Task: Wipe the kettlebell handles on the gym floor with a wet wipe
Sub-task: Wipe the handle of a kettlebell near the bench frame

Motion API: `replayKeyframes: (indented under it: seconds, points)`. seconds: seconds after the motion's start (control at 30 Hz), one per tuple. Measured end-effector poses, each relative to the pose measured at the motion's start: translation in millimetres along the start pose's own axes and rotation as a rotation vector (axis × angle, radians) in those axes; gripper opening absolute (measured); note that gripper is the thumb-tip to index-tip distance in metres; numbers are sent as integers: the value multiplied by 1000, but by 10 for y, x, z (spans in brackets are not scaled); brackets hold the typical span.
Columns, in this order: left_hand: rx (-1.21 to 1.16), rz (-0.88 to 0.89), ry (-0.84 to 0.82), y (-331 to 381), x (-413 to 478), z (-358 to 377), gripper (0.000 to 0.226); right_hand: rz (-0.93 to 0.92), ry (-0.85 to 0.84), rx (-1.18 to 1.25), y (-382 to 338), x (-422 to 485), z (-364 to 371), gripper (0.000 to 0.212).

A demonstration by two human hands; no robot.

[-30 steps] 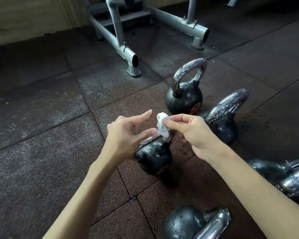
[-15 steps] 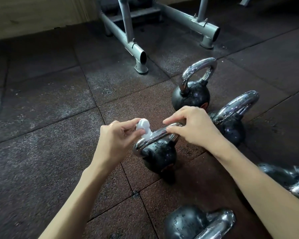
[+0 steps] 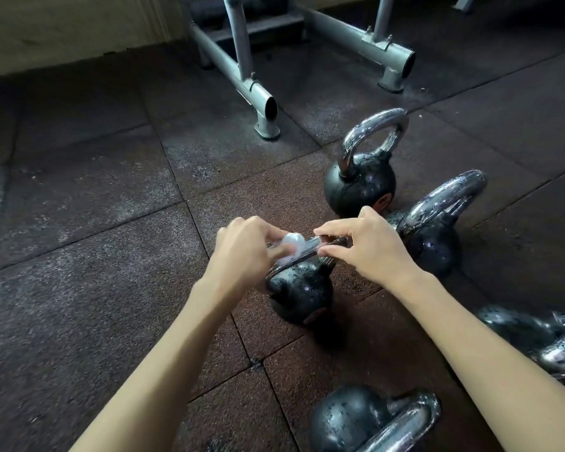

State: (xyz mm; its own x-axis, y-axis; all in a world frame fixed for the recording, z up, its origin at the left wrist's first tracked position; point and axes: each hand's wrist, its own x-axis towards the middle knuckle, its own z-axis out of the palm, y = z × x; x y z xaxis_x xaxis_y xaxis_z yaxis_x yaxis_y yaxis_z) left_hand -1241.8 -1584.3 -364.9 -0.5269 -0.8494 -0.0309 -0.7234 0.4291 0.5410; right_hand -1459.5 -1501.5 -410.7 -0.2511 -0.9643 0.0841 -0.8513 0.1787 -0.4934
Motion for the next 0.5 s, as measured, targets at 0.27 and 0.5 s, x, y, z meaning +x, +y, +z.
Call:
replayKeyframes:
  seconds: [0.27,0.5]
  points:
    - [-6,103,85,133,7,106,23,-6,-23,-65,7,37,24,64]
    - [-134,-40,-71,-164,-22,-75,17,-13,36,-53,-12,-43,11,48]
